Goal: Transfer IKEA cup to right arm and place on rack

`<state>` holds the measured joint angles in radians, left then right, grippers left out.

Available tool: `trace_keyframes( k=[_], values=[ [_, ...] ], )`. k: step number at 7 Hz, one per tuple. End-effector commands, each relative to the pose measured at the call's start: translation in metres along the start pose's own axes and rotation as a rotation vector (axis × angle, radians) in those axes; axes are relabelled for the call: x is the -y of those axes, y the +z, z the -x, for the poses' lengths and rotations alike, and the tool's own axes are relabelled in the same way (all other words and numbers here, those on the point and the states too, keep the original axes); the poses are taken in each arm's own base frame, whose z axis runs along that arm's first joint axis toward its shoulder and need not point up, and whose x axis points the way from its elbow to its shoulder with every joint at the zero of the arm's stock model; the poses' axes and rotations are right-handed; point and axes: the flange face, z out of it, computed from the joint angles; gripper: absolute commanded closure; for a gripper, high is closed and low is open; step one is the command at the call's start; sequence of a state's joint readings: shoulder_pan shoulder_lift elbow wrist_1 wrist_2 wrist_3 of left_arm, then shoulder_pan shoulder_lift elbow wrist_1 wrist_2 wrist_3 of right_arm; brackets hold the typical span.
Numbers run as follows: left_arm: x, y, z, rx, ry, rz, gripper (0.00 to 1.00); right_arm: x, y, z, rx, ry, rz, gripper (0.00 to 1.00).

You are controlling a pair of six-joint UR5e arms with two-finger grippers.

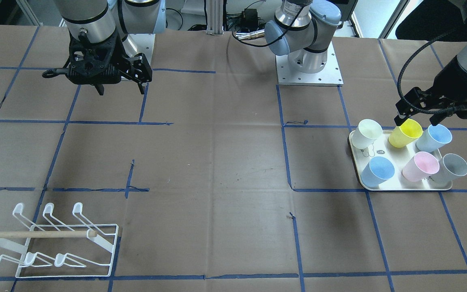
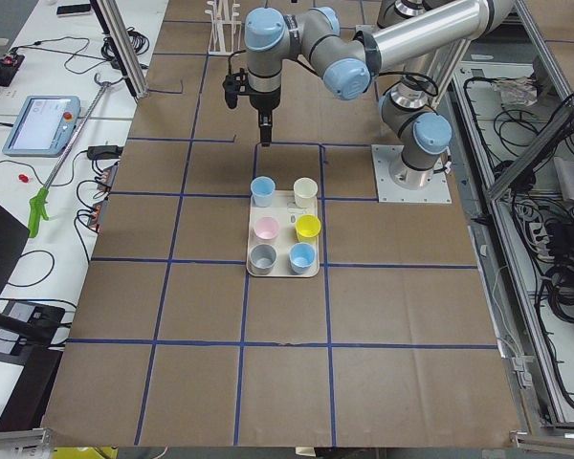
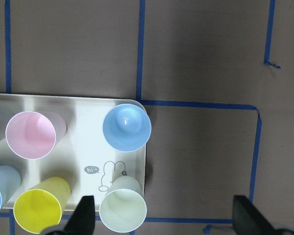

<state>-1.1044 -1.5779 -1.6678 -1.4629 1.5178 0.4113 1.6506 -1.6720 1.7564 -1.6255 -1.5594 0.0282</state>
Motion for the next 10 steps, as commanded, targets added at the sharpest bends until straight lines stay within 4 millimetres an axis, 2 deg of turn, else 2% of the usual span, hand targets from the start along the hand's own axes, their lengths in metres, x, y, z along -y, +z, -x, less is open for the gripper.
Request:
trace_keyframes(
  k=[1,3,6,9,10],
  values=[
    [0.018,0.03,-0.007,0.005,0.03,0.001,0.01,0.0,0.0,0.0,0.001,0.001,0.001,0.0],
    [0.028,0.086,-0.012,0.015,0.053,-0.02,0.01,-0.001,0.002,0.0,0.002,0.001,0.004,0.0],
    [0.015,0.162,-0.01,0.019,0.056,0.033,0.01,0.0,0.005,0.0,0.004,0.003,0.001,0.0],
    [0.003,0.199,-0.009,0.015,0.047,0.104,0.01,-0.001,0.006,0.001,0.007,0.003,0.003,0.0],
    [0.003,0.205,-0.008,0.018,0.047,0.104,0.01,-0.001,0.006,0.001,0.007,0.003,0.003,0.0]
  ],
)
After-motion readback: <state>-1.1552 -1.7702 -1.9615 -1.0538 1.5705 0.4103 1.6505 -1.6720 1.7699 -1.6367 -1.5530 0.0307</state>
